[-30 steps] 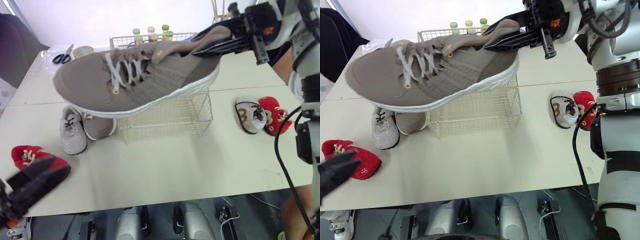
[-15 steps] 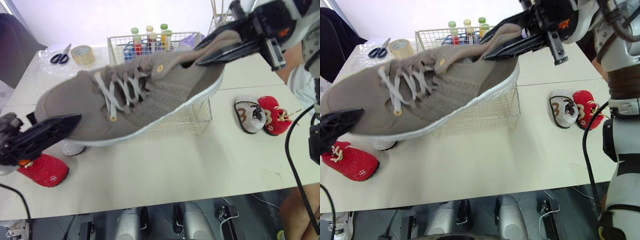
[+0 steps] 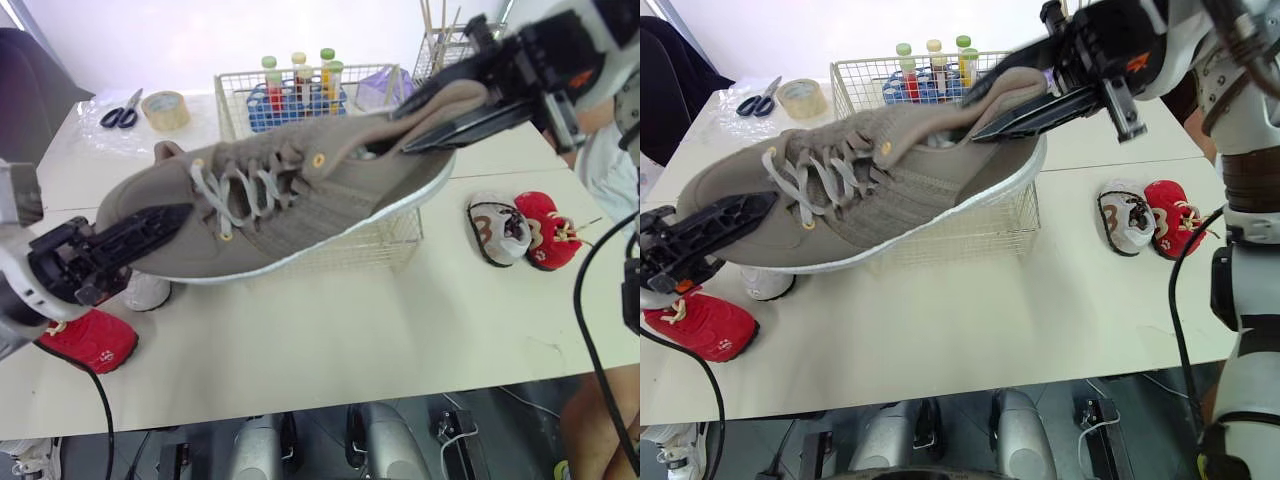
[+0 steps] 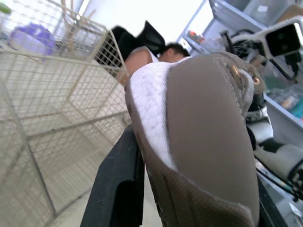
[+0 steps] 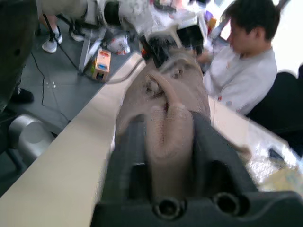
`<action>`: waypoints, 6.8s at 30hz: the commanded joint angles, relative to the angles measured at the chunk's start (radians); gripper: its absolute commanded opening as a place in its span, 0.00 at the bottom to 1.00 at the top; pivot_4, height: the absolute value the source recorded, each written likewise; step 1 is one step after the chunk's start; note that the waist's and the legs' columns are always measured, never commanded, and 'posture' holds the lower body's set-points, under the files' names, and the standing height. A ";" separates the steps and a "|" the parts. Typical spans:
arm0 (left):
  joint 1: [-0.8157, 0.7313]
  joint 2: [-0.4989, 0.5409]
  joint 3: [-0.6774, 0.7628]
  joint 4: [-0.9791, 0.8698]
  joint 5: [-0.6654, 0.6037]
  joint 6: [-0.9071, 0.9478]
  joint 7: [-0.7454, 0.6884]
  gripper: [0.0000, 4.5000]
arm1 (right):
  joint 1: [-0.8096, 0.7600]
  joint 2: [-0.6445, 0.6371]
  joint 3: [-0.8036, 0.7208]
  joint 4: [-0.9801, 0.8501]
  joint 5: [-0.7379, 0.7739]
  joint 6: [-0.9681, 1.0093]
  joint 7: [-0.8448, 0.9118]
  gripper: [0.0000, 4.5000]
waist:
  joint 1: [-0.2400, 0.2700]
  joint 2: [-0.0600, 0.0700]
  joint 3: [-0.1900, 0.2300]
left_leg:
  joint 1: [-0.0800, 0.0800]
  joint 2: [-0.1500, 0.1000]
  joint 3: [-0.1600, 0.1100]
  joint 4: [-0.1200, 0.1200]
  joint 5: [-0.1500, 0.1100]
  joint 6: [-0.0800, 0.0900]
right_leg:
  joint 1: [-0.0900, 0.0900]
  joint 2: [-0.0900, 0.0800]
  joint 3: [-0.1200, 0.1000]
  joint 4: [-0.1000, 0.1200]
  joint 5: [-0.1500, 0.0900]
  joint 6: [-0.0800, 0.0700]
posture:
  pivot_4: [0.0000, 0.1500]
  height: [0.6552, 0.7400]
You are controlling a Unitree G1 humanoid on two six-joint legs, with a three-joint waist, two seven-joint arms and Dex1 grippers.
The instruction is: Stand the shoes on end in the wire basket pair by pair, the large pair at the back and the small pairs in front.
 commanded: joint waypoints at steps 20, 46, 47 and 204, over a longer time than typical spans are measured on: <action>-0.320 -0.567 -0.244 -0.120 0.101 -0.365 0.246 0.29 | 0.503 0.475 -0.586 -0.376 0.644 0.698 -1.077 0.92 | 0.027 -0.008 -0.005 | 0.008 0.000 -0.007 0.001 0.002 -0.002 | 0.011 0.004 -0.001 0.002 0.002 0.000 | 1.00 1.00; -0.304 -0.627 -0.333 -0.105 0.203 -0.343 0.209 0.29 | 0.496 0.586 -0.501 -0.469 0.559 0.553 -1.172 0.87 | 0.026 -0.008 -0.005 | 0.006 0.000 -0.007 0.001 0.001 0.000 | 0.011 0.005 -0.001 -0.001 0.002 0.002 | 1.00 1.00; -0.301 -0.627 -0.334 -0.103 0.205 -0.343 0.207 0.29 | 0.496 0.585 -0.505 -0.474 0.568 0.551 -1.172 0.80 | 0.025 -0.008 -0.005 | 0.006 0.000 -0.007 0.001 0.001 0.000 | 0.011 0.005 -0.001 -0.001 0.002 0.002 | 1.00 1.00; -1.383 -0.342 -0.305 0.834 1.515 -0.424 -0.188 0.07 | 0.598 -0.071 -0.508 -0.643 0.137 0.693 -0.602 1.00 | 0.050 -0.026 -0.003 | 0.000 0.000 0.001 0.004 0.001 0.001 | 0.002 0.004 0.002 0.001 0.003 0.005 | 1.00 1.00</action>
